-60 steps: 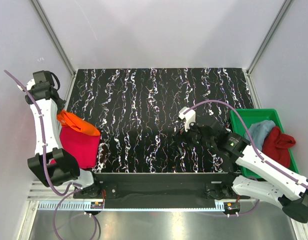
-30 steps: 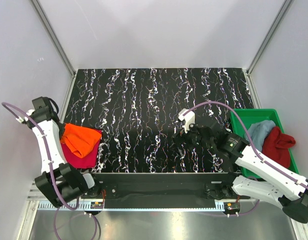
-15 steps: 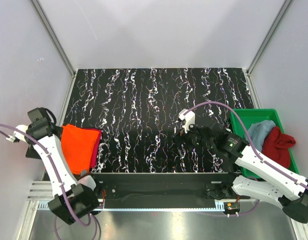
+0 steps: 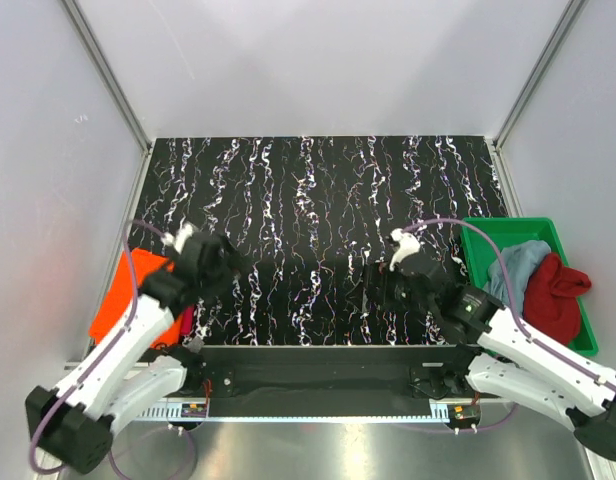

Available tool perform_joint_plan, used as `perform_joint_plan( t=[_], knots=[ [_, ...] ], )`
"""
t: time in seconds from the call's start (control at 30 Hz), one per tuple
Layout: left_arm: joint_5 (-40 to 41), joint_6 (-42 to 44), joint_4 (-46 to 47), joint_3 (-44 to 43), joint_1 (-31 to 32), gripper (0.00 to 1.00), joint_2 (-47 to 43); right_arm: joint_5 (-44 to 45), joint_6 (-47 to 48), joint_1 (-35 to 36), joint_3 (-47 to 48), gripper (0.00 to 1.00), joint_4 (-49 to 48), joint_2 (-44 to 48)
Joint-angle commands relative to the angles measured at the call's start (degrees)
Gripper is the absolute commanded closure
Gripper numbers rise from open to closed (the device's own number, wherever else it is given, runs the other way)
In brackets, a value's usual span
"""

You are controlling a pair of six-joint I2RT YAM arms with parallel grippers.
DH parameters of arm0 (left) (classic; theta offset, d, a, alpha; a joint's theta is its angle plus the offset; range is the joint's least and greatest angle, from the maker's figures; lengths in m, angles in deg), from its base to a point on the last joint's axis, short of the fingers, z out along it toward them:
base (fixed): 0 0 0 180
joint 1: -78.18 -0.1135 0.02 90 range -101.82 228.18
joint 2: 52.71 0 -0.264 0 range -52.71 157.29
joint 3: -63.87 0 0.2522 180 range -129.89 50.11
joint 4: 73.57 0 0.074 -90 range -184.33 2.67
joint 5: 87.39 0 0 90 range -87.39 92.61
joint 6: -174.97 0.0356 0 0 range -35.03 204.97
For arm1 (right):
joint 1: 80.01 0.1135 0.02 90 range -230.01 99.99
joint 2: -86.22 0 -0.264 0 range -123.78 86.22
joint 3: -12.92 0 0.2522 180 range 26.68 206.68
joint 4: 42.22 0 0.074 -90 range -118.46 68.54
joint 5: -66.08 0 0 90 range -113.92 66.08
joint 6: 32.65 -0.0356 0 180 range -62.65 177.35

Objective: Fold and stack the t-shirts
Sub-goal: Reset both grippers

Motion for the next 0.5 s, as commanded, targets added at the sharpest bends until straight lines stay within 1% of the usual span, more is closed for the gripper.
perform_joint_plan(
  t=[0.0, 0.03, 0.07, 0.13, 0.17, 0.2, 0.23, 0.27, 0.3, 0.33, 0.37, 0.4, 0.43, 0.47],
  knots=[
    [-9.9, -4.2, 20.1, 10.8, 8.4, 0.01, -8.2, 5.5, -14.2, -0.3, -3.9, 0.0, -0.5, 4.6],
    [-11.5, -4.9, 23.3, 13.2, 9.7, 0.01, -9.9, 6.2, -18.9, -0.3, -6.8, 0.0, -0.6, 5.8],
    [-13.5, -5.4, 26.1, 17.4, 10.5, 0.01, -13.3, 6.4, -21.4, -0.3, -8.4, 0.0, -0.5, 8.6],
    [-18.1, -7.0, 33.6, 21.4, 12.4, 0.01, -18.3, 6.1, -27.4, -0.3, -13.5, 0.0, -0.8, 12.2],
    [-20.0, -7.7, 36.6, 25.4, 12.6, 0.01, -20.0, 6.2, -29.5, -0.3, -15.3, 0.0, -0.8, 16.1],
    [-22.8, -8.4, 41.4, 27.1, 12.7, 0.01, -21.7, 6.6, -33.5, -0.3, -17.1, 0.0, -0.8, 18.5],
    [-23.9, -9.9, 44.0, 28.9, 12.7, 0.01, -25.1, 6.8, -35.5, -0.3, -20.8, 0.0, -0.8, 21.0],
    [-25.2, -11.0, 47.2, 32.7, 12.7, 0.01, -26.9, 7.1, -37.3, -0.3, -22.6, 0.0, -0.8, 26.5],
    [-27.2, -12.1, 53.4, 34.8, 12.8, 0.01, -28.6, 7.4, -40.0, -0.3, -24.3, 0.0, -0.8, 29.6],
    [-28.0, -15.0, 56.8, 36.9, 12.7, 0.01, -32.2, 7.4, -41.1, -0.3, -27.5, 0.0, -0.6, 32.8],
    [-29.4, -17.0, 65.0, 42.0, 12.8, 0.01, -33.9, 7.7, -42.2, -0.3, -29.0, 0.0, -0.4, 39.4],
    [-29.7, -21.8, 69.9, 44.2, 12.8, 0.01, -35.9, 7.9, -44.3, -0.3, -31.0, 0.01, -0.1, 42.6],
    [-29.7, -24.6, 74.7, 48.2, 12.7, 0.01, -39.4, 7.6, -44.9, -0.3, -31.4, 0.0, 0.9, 45.5],
    [-29.5, -26.7, 79.1, 52.0, 12.8, 0.01, -41.2, 6.9, -44.9, -0.3, -30.7, 0.0, 0.6, 42.8]
  ],
)
